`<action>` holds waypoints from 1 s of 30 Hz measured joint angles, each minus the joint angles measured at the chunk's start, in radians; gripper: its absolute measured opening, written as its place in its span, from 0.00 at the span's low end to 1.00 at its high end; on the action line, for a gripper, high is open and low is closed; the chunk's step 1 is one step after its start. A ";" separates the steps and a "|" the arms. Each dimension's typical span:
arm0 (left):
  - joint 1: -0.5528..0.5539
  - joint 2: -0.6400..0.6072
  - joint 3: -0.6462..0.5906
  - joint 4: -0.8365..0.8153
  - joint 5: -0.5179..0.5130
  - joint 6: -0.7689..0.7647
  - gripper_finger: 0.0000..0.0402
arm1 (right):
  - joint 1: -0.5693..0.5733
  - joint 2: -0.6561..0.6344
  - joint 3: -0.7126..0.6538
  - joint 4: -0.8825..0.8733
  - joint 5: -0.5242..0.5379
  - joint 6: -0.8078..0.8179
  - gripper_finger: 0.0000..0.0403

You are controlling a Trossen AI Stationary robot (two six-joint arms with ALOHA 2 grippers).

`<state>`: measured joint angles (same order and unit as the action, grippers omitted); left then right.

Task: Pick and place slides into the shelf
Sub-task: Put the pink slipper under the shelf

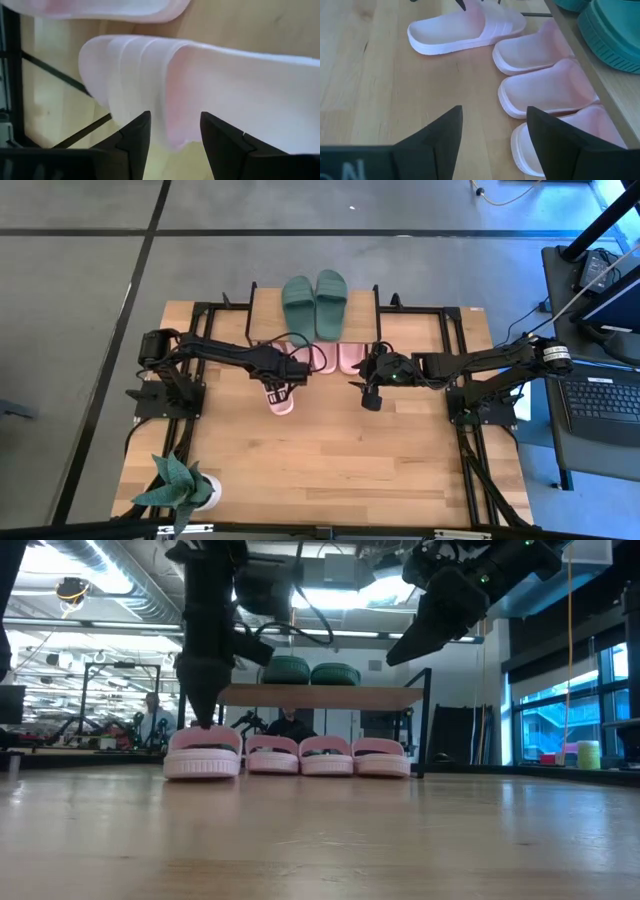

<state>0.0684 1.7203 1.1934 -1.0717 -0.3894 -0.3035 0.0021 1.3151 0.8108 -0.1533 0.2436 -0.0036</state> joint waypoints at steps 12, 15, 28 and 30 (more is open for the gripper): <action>-0.102 -0.067 0.054 -0.080 0.082 -0.029 0.41 | 0.000 0.000 0.000 -0.027 0.000 0.002 0.55; -0.153 -0.127 0.053 -0.021 0.177 -0.029 0.41 | 0.000 0.000 0.000 -0.061 0.000 0.004 0.55; -0.276 -0.099 0.053 0.298 0.375 0.045 0.41 | 0.002 0.000 0.000 -0.088 0.000 0.023 0.55; -0.285 -0.063 0.053 0.303 0.375 0.044 0.41 | 0.002 0.000 0.000 -0.089 0.000 0.023 0.55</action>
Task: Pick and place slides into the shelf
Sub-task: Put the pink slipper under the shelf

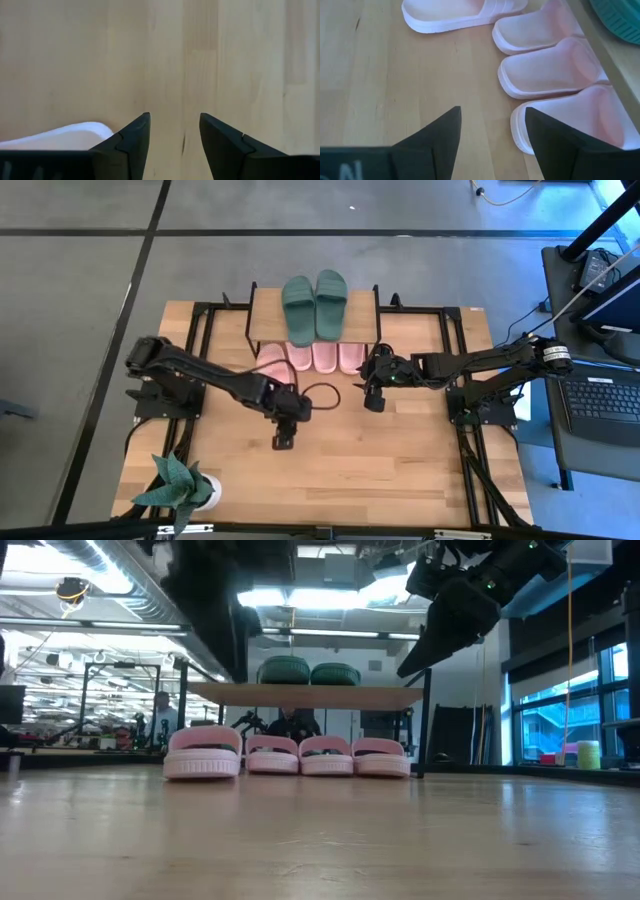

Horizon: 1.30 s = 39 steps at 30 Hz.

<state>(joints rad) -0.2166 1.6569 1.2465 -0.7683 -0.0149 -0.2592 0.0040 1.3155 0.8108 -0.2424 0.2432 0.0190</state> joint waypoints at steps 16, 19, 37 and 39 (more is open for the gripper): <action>0.022 0.204 0.000 -0.004 -0.034 -0.055 0.41 | 0.000 0.000 0.000 -0.011 0.000 0.003 0.55; 0.028 0.217 0.000 -0.023 -0.079 -0.078 0.41 | 0.000 0.000 0.000 -0.011 0.000 0.007 0.55; 0.082 0.220 -0.088 -0.099 -0.163 -0.122 0.41 | 0.000 0.000 0.000 -0.010 0.000 0.052 0.55; 0.098 0.220 -0.088 -0.098 -0.169 -0.096 0.41 | 0.000 0.000 0.000 -0.010 0.000 0.053 0.55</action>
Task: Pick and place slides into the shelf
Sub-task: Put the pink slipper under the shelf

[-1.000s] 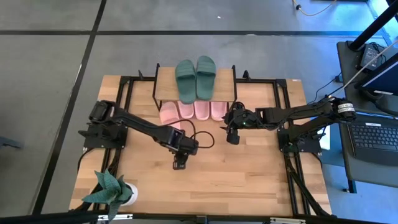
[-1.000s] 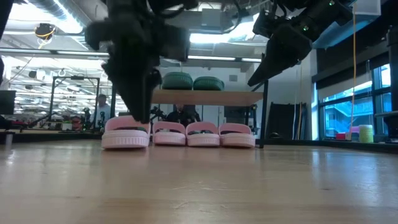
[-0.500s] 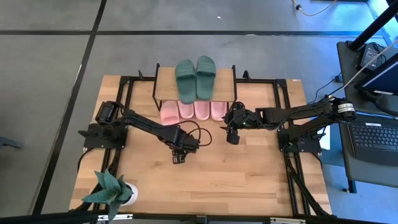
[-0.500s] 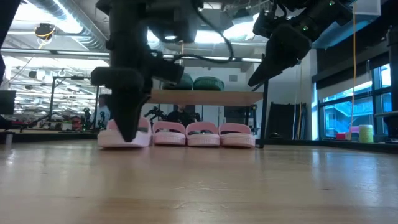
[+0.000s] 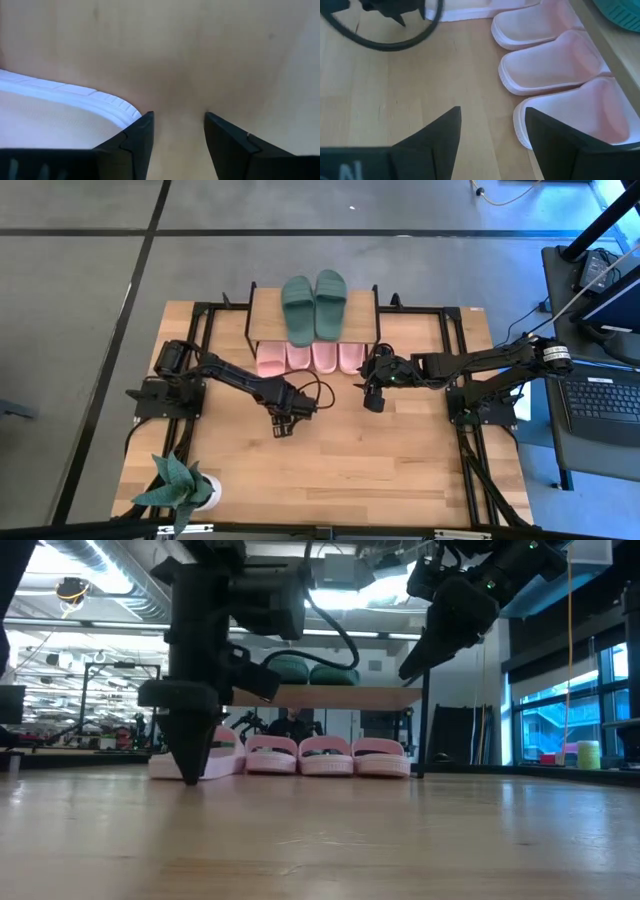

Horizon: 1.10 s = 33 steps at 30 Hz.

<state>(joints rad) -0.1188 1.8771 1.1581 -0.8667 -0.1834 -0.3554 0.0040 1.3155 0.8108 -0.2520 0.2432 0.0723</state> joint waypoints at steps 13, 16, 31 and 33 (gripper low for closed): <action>0.093 0.001 -0.002 0.009 -0.051 0.078 0.41 | 0.000 0.000 0.000 0.000 0.000 0.003 0.55; 0.113 0.002 -0.002 0.009 -0.060 0.086 0.41 | 0.000 0.000 0.000 0.000 0.000 0.003 0.55; 0.200 0.003 -0.003 0.011 -0.092 0.180 0.41 | 0.000 0.000 0.000 0.000 0.000 0.002 0.55; 0.211 0.003 -0.003 0.011 -0.090 0.196 0.41 | 0.000 0.000 0.000 0.000 0.000 0.002 0.55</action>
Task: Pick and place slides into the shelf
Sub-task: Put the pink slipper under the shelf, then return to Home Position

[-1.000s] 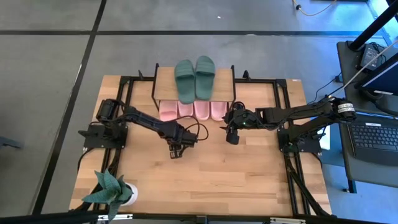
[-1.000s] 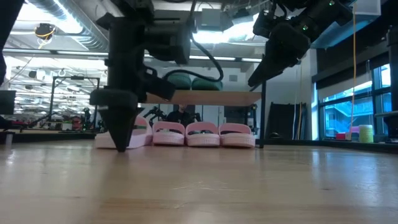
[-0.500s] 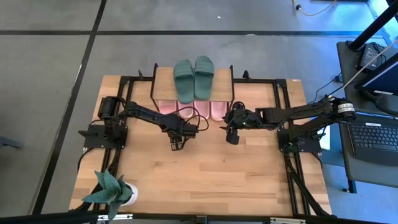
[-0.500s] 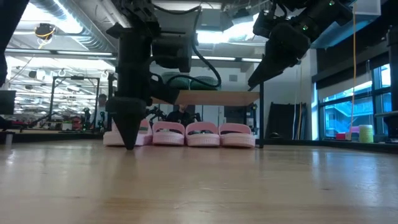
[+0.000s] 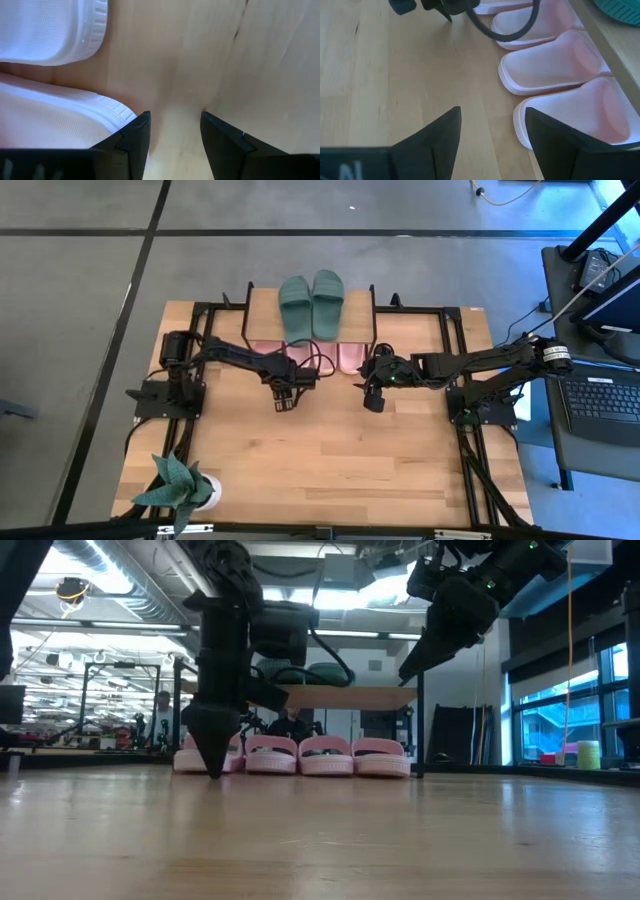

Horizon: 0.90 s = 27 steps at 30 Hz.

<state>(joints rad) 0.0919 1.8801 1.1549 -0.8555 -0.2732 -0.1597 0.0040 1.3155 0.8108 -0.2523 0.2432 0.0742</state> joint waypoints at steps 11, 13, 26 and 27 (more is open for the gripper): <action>0.071 0.000 0.000 -0.001 -0.015 0.069 0.41 | 0.000 0.000 0.000 0.000 0.000 0.000 0.55; 0.084 0.000 0.000 -0.001 -0.027 0.083 0.41 | 0.000 0.000 0.000 0.000 0.000 0.000 0.55; 0.070 -0.056 0.000 0.000 0.118 0.105 0.41 | 0.000 0.000 0.000 0.000 0.000 0.000 0.55; 0.062 -0.076 0.000 0.006 0.153 0.113 0.41 | 0.000 0.000 0.000 0.001 0.000 0.000 0.55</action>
<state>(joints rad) 0.1537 1.8038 1.1549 -0.8495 -0.1201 -0.0463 0.0038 1.3155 0.8108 -0.2510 0.2432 0.0738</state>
